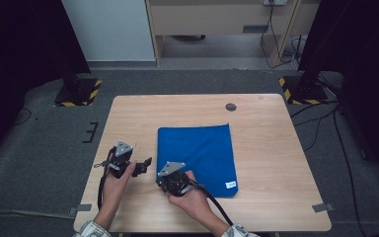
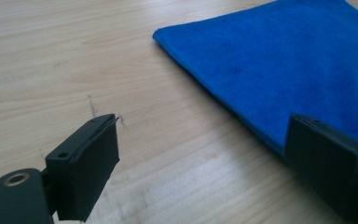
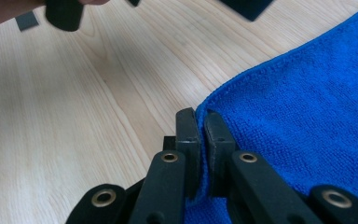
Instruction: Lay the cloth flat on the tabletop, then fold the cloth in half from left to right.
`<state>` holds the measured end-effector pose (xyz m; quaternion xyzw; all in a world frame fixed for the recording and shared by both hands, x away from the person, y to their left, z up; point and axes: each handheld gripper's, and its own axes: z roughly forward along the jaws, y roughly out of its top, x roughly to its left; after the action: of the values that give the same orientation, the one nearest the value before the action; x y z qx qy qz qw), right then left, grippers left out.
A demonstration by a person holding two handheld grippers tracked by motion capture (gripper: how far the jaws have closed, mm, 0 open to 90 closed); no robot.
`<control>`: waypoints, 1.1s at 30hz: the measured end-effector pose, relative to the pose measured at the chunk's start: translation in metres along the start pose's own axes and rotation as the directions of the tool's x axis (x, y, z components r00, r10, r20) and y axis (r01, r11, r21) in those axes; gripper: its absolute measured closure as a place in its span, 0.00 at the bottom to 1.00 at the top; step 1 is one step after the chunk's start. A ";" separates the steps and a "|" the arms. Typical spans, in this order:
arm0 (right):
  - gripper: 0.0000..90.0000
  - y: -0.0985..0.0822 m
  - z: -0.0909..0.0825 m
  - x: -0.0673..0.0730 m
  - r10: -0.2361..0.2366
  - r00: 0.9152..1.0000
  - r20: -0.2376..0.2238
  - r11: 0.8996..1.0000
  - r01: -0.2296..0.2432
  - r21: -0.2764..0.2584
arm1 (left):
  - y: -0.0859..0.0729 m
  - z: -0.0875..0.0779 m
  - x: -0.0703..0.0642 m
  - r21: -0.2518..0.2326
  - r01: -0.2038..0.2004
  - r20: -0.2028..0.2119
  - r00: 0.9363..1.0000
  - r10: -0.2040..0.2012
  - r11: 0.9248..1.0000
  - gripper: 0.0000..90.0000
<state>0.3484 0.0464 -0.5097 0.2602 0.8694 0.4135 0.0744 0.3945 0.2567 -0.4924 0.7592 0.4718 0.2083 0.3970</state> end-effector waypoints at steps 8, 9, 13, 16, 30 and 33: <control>0.97 0.013 0.006 0.003 -0.002 1.000 -0.002 1.000 0.002 -0.001 | 0.021 0.004 0.005 -0.008 -0.004 0.034 0.999 0.004 1.000 0.11; 0.98 0.013 0.006 0.004 -0.002 1.000 0.000 1.000 0.002 0.000 | 0.024 0.005 0.004 -0.008 -0.009 0.041 0.999 0.009 1.000 0.11; 0.98 0.014 0.006 0.006 -0.004 1.000 -0.004 1.000 0.004 -0.005 | 0.036 0.012 0.006 0.000 -0.015 0.052 0.999 0.015 1.000 0.11; 0.98 0.013 0.007 0.006 0.004 1.000 -0.009 1.000 -0.004 -0.006 | 0.044 0.022 0.010 0.012 -0.016 0.064 0.998 0.015 1.000 0.11; 0.98 0.005 0.018 0.008 0.054 0.998 -0.023 0.998 -0.054 -0.013 | 0.063 0.092 0.022 0.094 -0.048 0.087 0.995 0.040 0.994 0.20; 0.98 0.003 0.020 0.009 0.051 0.998 -0.026 0.999 -0.052 -0.013 | 0.066 0.108 0.021 0.118 -0.085 0.076 0.994 0.077 0.989 0.23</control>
<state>0.3483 0.0662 -0.5193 0.2766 0.8603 0.4247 0.0543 0.5150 0.2158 -0.5055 0.8073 0.4379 0.1681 0.3580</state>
